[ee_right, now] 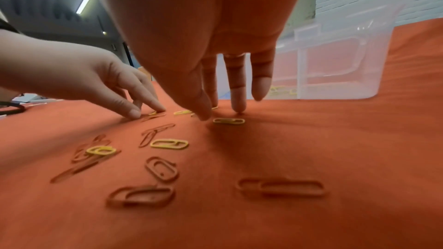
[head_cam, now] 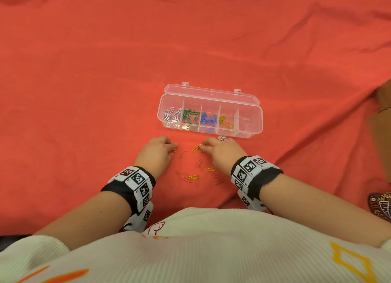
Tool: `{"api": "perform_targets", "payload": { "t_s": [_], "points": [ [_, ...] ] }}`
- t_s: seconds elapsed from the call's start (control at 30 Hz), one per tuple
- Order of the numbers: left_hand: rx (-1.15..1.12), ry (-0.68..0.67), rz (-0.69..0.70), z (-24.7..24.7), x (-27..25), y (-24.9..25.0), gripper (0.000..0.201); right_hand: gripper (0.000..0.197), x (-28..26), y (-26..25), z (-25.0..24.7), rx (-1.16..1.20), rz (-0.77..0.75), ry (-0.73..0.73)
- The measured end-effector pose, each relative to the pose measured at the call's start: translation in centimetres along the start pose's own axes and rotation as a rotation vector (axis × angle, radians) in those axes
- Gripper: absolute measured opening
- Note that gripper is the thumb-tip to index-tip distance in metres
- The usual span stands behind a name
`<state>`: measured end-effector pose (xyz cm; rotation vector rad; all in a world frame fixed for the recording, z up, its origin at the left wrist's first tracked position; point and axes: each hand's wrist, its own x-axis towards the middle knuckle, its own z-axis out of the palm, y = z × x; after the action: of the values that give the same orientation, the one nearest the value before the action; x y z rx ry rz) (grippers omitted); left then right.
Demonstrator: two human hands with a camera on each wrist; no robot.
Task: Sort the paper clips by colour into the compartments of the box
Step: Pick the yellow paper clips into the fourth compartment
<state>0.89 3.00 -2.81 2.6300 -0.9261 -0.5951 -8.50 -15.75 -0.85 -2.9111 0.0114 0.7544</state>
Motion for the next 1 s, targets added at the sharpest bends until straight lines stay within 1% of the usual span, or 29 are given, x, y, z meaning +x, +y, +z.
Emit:
{"api": "perform_targets", "payload": {
  "t_s": [0.1, 0.17, 0.23, 0.33, 0.4, 0.47, 0.5, 0.57, 0.63, 0.7, 0.8, 0.87, 0.93, 1.0],
  "points": [
    [0.091, -0.051, 0.014, 0.0, 0.1, -0.4, 0.032, 0.052, -0.6, 0.4, 0.5, -0.003, 0.054, 0.036],
    [0.098, -0.067, -0.010, -0.2, 0.2, -0.5, 0.028, 0.049, -1.0, 0.9, 0.7, 0.006, 0.084, 0.045],
    [0.055, -0.057, -0.072, -0.6, 0.3, -0.4, 0.022, 0.048, -1.5, 1.3, 0.8, 0.019, 0.106, 0.047],
    [-0.089, -0.030, -0.187, -1.5, 0.6, 0.0, 0.012, 0.041, -2.1, 1.6, 0.9, 0.045, 0.153, 0.074],
    [-0.163, -0.066, -0.232, -2.0, 0.9, 0.2, 0.006, 0.033, -2.3, 1.6, 1.0, 0.083, 0.199, 0.107],
    [-0.212, -0.098, -0.243, -2.1, 1.0, 0.7, 0.005, 0.028, -2.4, 1.6, 1.2, 0.160, 0.245, 0.121],
    [-0.239, -0.097, -0.233, -2.0, 1.0, 1.1, 0.005, 0.026, -2.4, 1.6, 1.3, 0.201, 0.264, 0.118],
    [-0.298, -0.117, -0.166, -1.8, 0.9, 2.3, 0.006, 0.021, -2.4, 1.6, 1.4, 0.276, 0.304, 0.104],
    [-0.333, -0.192, -0.079, -1.4, 0.7, 3.6, 0.007, 0.017, -2.4, 1.5, 1.5, 0.346, 0.336, 0.091],
    [-0.345, -0.271, -0.023, -0.9, 0.5, 4.5, 0.009, 0.015, -2.4, 1.5, 1.4, 0.384, 0.356, 0.066],
    [-0.319, -0.392, 0.001, -0.2, 0.2, 5.0, 0.013, 0.015, -2.3, 1.4, 1.2, 0.405, 0.374, 0.019],
    [-0.287, -0.450, 0.001, 0.0, -0.2, 5.0, 0.017, 0.014, -2.4, 1.4, 1.2, 0.419, 0.385, 0.000],
    [-0.241, -0.459, 0.004, 0.1, -0.6, 5.0, 0.021, 0.014, -2.5, 1.4, 1.3, 0.429, 0.398, -0.002],
    [-0.178, -0.438, 0.019, 0.2, -0.8, 5.3, 0.022, 0.013, -2.7, 1.3, 1.2, 0.428, 0.399, -0.006]
  ]
}}
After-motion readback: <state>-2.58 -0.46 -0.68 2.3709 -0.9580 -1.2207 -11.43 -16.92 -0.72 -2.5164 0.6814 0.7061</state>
